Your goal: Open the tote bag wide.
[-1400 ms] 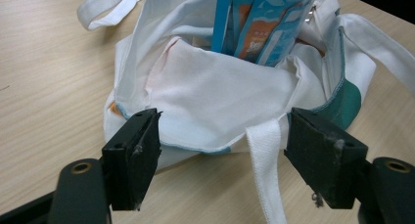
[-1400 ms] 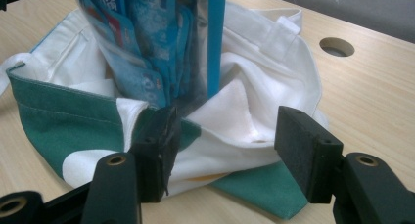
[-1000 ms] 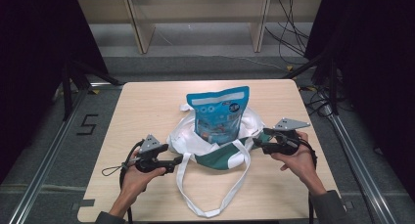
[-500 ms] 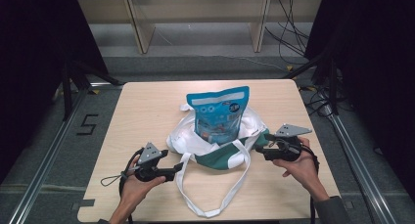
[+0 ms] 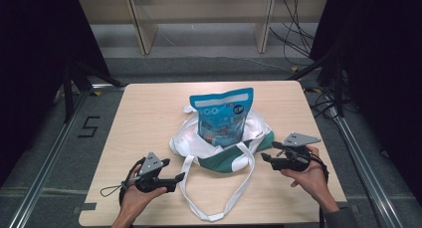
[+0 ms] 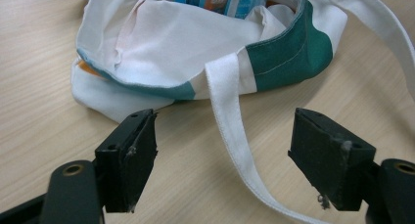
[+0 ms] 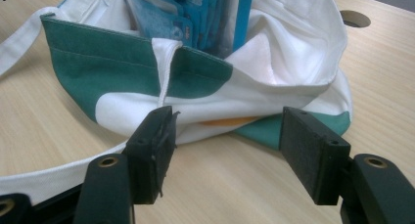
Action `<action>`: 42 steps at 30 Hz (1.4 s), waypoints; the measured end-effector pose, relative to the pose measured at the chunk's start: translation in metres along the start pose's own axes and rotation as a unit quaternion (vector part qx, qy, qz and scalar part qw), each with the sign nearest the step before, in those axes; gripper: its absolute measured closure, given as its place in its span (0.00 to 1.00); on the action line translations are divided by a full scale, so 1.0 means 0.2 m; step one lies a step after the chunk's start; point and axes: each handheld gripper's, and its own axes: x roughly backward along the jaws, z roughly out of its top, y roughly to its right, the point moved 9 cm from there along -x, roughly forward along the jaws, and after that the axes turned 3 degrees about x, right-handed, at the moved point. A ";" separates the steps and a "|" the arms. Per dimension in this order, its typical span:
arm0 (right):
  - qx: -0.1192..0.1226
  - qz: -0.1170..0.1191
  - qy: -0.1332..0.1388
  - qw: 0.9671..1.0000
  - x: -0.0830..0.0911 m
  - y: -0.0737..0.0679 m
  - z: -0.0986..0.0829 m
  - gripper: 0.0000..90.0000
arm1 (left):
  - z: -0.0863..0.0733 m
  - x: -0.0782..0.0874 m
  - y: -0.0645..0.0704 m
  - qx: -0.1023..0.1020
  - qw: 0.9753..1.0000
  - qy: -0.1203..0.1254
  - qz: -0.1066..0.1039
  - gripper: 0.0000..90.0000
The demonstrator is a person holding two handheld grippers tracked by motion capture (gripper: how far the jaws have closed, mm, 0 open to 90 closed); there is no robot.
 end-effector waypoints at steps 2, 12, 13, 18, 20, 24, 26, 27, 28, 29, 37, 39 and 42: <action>-0.012 0.002 -0.002 1.000 0.02 -0.02 -0.02 0.43 | -0.01 0.00 0.01 0.005 1.000 -0.001 -0.003 0.28; 0.003 0.000 -0.015 1.000 0.04 -0.06 -0.12 0.42 | -0.08 0.03 0.03 0.005 1.000 -0.006 -0.016 0.28; 0.002 0.001 -0.020 1.000 0.04 -0.07 -0.13 0.42 | -0.08 0.03 0.04 0.014 1.000 -0.003 -0.021 0.28; 0.011 0.007 -0.030 0.999 0.05 -0.12 -0.17 0.40 | -0.10 0.05 0.06 0.024 0.999 0.000 -0.022 0.28; 0.014 0.011 -0.030 0.999 0.06 -0.15 -0.18 0.39 | -0.11 0.06 0.06 0.022 1.000 -0.002 -0.020 0.28; 0.005 0.018 -0.032 0.999 0.08 -0.20 -0.22 0.39 | -0.13 0.07 0.08 0.011 1.000 -0.003 -0.018 0.28; 0.015 0.021 -0.034 0.999 0.10 -0.21 -0.24 0.38 | -0.15 0.08 0.10 0.008 1.000 -0.010 -0.020 0.27; 0.013 0.022 -0.036 0.999 0.10 -0.22 -0.26 0.38 | -0.16 0.09 0.10 -0.002 1.000 -0.015 -0.017 0.27; 0.009 0.027 -0.040 0.999 0.11 -0.24 -0.27 0.37 | -0.17 0.09 0.10 -0.011 1.000 -0.025 -0.014 0.27; 0.012 0.024 -0.043 0.999 0.11 -0.24 -0.28 0.37 | -0.17 0.09 0.11 -0.006 1.000 -0.021 -0.017 0.27; 0.016 0.027 -0.071 0.997 0.13 -0.29 -0.37 0.34 | -0.22 0.11 0.15 -0.032 0.999 -0.037 -0.011 0.27; 0.022 0.028 -0.074 0.997 0.13 -0.30 -0.39 0.34 | -0.22 0.11 0.16 -0.034 0.999 -0.035 -0.011 0.26; 0.026 0.031 -0.080 0.996 0.14 -0.32 -0.41 0.34 | -0.22 0.11 0.17 -0.037 0.999 -0.036 -0.013 0.26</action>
